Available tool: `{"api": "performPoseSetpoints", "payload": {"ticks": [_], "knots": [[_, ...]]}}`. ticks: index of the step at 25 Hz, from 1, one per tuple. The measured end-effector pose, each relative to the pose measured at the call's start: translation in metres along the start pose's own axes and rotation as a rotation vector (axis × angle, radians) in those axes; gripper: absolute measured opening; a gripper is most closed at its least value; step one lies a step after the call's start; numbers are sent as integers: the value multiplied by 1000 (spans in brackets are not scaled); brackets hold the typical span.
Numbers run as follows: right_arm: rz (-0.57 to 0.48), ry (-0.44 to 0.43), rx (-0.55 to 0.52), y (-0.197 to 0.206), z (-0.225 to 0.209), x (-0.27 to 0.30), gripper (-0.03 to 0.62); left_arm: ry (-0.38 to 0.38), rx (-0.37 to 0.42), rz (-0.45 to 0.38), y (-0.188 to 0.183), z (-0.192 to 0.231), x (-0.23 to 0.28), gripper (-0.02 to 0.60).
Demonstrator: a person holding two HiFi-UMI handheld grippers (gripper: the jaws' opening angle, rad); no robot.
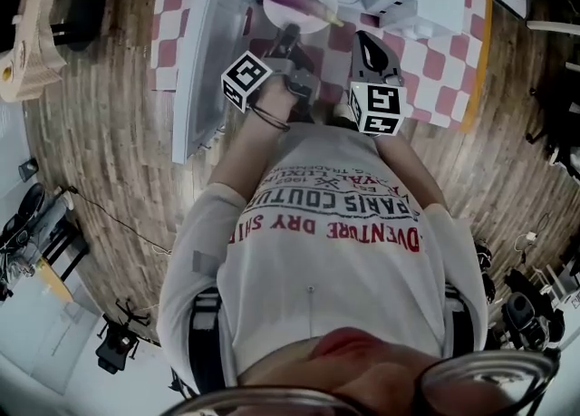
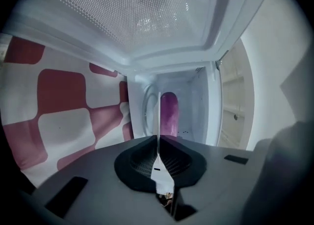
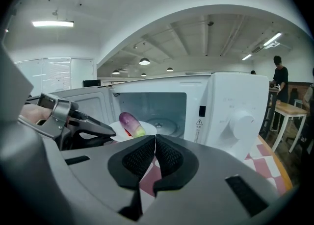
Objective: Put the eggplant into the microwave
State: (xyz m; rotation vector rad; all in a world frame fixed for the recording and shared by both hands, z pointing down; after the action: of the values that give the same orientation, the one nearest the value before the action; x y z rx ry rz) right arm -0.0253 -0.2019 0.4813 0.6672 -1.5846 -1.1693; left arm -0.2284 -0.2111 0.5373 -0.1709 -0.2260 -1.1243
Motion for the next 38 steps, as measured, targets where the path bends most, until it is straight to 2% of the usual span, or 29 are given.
{"api": "performPoseSetpoints", "payload": {"ticks": [8,21,27,32,38], "knots": [[-31,44,2,-6,4,15,26,-41,-7,33,-14,15,33,35],[43,58,67,10,-3,25,26,-73,-16,39,-23,21,78,35],[62,46,84,13,-4,29,26,-96,-48,38,-24,23,88,35],[65,55,94,12,-8,33,26,-120,-32,36,-27,23,98,37],[69,59,96,9,-8,36,26,-111,45,44,-29,21,100,37]]}}
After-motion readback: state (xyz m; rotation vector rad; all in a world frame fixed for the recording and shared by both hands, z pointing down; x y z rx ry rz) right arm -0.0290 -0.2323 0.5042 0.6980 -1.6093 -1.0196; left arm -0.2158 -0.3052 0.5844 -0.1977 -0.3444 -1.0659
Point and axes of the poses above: the fingertips, and each gripper's own axes: x forward along the fingers, z to its left, y out of its underside, the point moved 9 cm from there along -x, backward along the fingers, and after that the axes turned 2 degrees about y, right-handed, at the moved point
